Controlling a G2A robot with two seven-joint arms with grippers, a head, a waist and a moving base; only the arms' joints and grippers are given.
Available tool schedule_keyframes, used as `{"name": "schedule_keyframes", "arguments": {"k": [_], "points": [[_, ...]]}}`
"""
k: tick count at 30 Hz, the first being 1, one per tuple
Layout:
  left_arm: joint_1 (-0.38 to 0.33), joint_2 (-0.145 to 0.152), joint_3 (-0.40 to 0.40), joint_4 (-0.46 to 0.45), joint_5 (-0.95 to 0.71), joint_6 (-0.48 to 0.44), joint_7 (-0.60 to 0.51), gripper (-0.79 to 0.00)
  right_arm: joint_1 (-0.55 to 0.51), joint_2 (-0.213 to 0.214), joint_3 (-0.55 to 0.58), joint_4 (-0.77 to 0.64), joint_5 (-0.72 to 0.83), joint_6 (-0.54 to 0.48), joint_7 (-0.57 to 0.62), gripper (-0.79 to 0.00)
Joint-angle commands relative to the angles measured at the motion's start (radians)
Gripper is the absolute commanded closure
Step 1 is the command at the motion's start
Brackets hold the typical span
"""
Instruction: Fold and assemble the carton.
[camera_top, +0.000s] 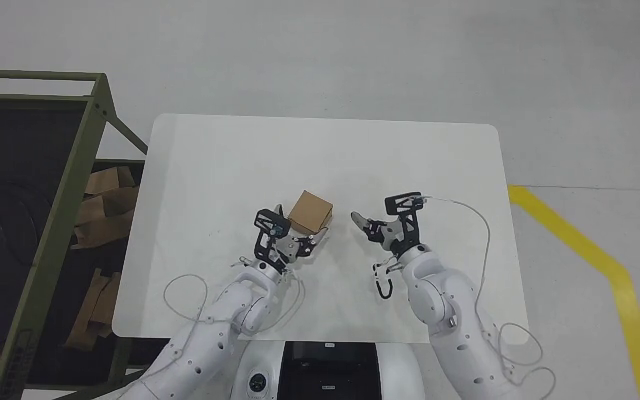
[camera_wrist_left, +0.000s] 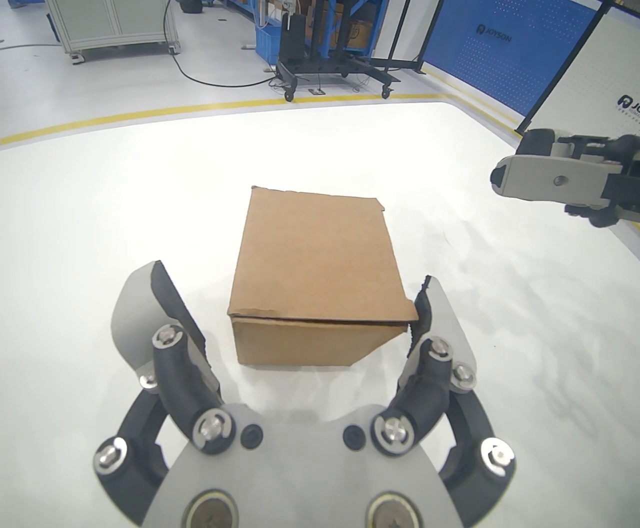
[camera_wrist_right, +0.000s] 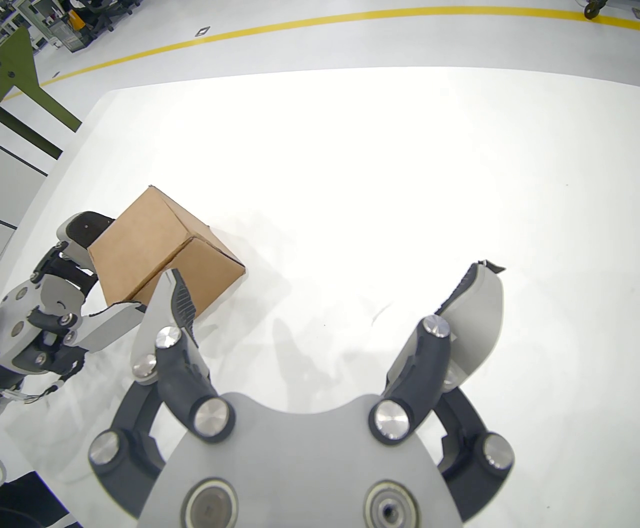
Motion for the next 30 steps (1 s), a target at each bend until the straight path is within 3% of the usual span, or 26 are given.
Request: {"name": "schedule_keyframes", "arguments": {"k": [1, 21, 24, 26, 30], "points": [[-0.007, -0.005, 0.006, 0.006, 0.01, 0.008, -0.003, -0.785, 0.001, 0.0, 0.0, 0.001, 0.001, 0.0, 0.0, -0.785], [-0.044, -0.038, 0.014, 0.068, 0.029, -0.008, -0.021, -0.785, 0.027, 0.004, -0.01, 0.016, 0.009, 0.001, 0.015, -0.785], [-0.046, -0.042, 0.013, 0.072, 0.035, -0.009, -0.021, -0.742, 0.028, 0.005, -0.01, 0.016, 0.009, 0.004, 0.016, -0.785], [-0.047, -0.044, 0.012, 0.074, 0.04, -0.012, -0.021, -0.628, 0.029, 0.006, -0.011, 0.016, 0.007, 0.003, 0.017, -0.785], [-0.046, -0.048, 0.009, 0.074, 0.046, -0.014, -0.021, -0.579, 0.028, 0.007, -0.011, 0.016, 0.01, 0.005, 0.016, -0.785]]}}
